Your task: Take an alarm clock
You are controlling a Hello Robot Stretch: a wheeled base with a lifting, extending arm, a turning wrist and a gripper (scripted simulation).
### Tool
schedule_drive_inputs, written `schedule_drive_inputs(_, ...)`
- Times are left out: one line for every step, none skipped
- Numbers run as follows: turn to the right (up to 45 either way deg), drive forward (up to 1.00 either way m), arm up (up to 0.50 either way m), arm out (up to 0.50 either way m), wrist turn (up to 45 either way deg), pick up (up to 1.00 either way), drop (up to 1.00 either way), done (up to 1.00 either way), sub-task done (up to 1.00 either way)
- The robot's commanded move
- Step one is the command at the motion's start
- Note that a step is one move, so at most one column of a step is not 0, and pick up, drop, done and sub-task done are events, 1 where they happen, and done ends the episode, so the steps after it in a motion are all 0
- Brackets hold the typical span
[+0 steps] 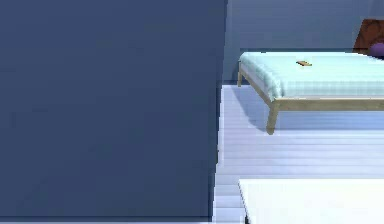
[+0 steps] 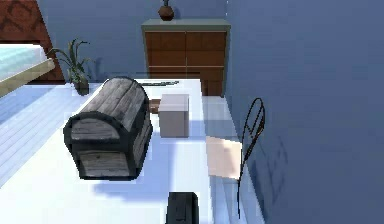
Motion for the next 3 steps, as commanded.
schedule_drive_inputs(0.0, 0.00, 0.00, 0.00, 0.0, 1.00, 0.00, 0.00, 0.00)
schedule_drive_inputs(0.0, 0.00, 0.10, 0.00, 0.0, 0.00, 0.00, 0.00, 0.00)
schedule_drive_inputs(0.0, 0.00, 0.00, 0.00, 0.0, 0.00, 0.00, 1.00, 0.00)
